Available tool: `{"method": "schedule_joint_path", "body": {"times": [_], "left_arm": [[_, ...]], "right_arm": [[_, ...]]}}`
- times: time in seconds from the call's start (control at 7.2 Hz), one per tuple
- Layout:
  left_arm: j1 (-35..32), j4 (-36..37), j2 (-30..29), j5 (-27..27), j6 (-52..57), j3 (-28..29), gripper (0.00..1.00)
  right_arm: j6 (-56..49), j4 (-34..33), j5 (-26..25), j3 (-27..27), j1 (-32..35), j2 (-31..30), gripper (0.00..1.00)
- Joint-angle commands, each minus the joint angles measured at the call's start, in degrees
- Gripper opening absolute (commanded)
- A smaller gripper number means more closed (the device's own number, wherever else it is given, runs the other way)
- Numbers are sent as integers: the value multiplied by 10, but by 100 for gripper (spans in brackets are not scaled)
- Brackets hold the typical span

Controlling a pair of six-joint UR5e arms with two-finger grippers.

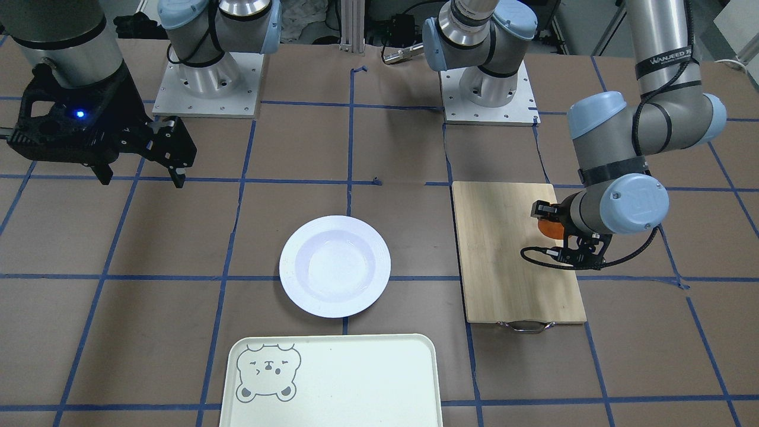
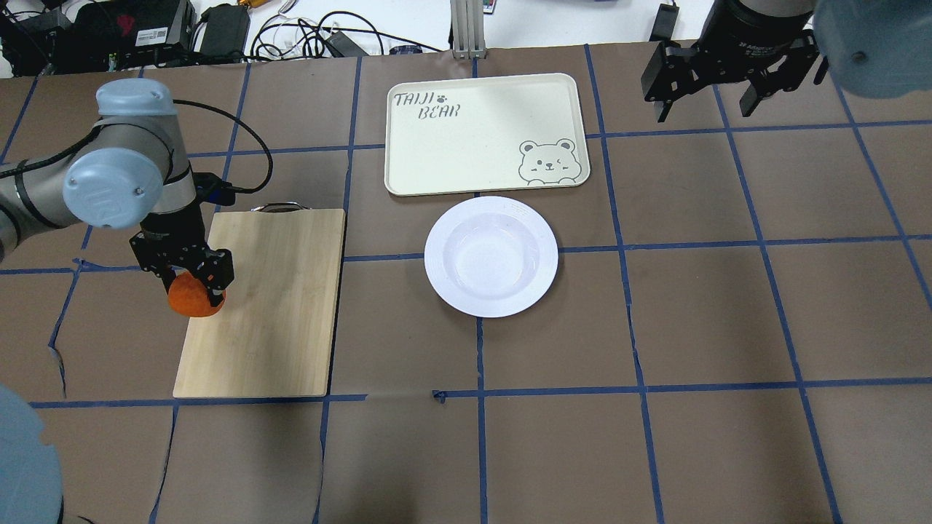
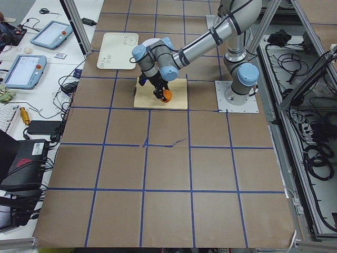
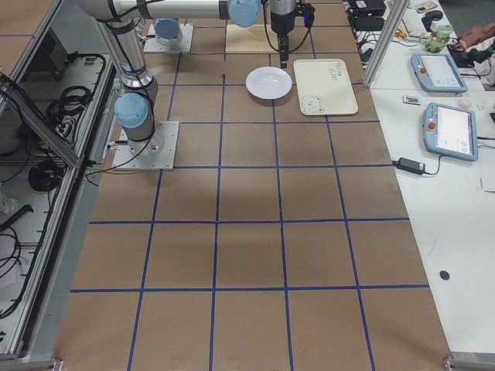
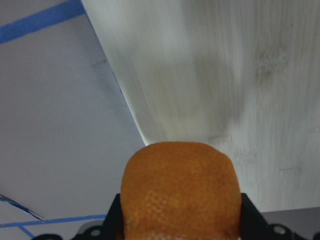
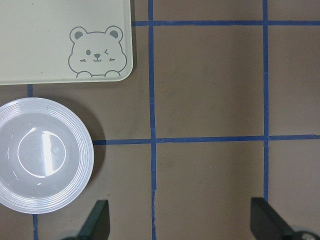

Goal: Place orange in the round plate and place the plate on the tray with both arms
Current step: 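Carry the orange with the left gripper and lower it onto the white plate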

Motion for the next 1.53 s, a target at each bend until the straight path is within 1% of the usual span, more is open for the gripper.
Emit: {"method": "schedule_joint_path", "body": {"times": [0.0, 0.14, 0.42, 0.56, 0.69, 0.83, 0.97, 1.25, 1.39], "left_arm": [[-83, -16, -13, -46, -99, 73, 17], [-122, -14, -17, -84, -162, 84, 17], [-209, 8, -21, -129, -343, 86, 17], [-249, 69, -34, -162, -429, 86, 17], [-291, 107, -52, -177, -504, 86, 17], [-328, 177, -77, -181, -553, 86, 17], [-340, 215, -98, -182, -578, 86, 17], [-353, 253, -124, -182, -579, 83, 18], [-353, 257, -131, -182, -583, 83, 36]], "right_arm": [[0, 0, 0, 0, 0, 0, 100], [0, 0, 0, 0, 0, 0, 100], [0, 0, 0, 0, 0, 0, 100], [0, 0, 0, 0, 0, 0, 100], [0, 0, 0, 0, 0, 0, 100], [0, 0, 0, 0, 0, 0, 100], [0, 0, 0, 0, -1, 0, 100], [0, 0, 0, 0, -3, 0, 100], [-1, 0, 1, 1, -8, 2, 100]]}}
